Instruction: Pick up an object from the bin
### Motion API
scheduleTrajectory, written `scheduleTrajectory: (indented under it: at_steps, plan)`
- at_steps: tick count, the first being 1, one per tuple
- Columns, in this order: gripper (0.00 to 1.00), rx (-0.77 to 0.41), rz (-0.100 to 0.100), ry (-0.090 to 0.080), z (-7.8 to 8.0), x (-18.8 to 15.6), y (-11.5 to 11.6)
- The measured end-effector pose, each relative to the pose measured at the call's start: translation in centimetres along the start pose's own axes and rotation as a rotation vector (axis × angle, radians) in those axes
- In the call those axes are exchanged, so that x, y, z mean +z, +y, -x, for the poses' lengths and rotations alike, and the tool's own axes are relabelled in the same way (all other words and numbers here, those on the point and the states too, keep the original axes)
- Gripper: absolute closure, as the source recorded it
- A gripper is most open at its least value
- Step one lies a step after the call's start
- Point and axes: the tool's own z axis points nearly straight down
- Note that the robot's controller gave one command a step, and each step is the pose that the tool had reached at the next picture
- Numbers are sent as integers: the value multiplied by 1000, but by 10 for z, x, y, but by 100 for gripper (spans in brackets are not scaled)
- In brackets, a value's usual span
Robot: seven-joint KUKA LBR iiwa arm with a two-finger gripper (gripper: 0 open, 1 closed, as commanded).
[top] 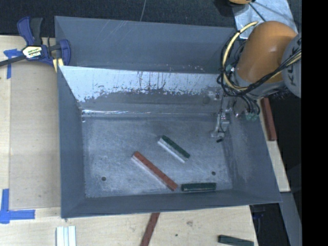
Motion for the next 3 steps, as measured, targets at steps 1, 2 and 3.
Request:
scheduleTrajectory:
  at_steps: [1,2,3]
  plan:
    - [0,0,0,0,0,0,0]
    - [0,73,-1,-5,-24,46,40]
    - [0,-23,1,5,-23,71,66]
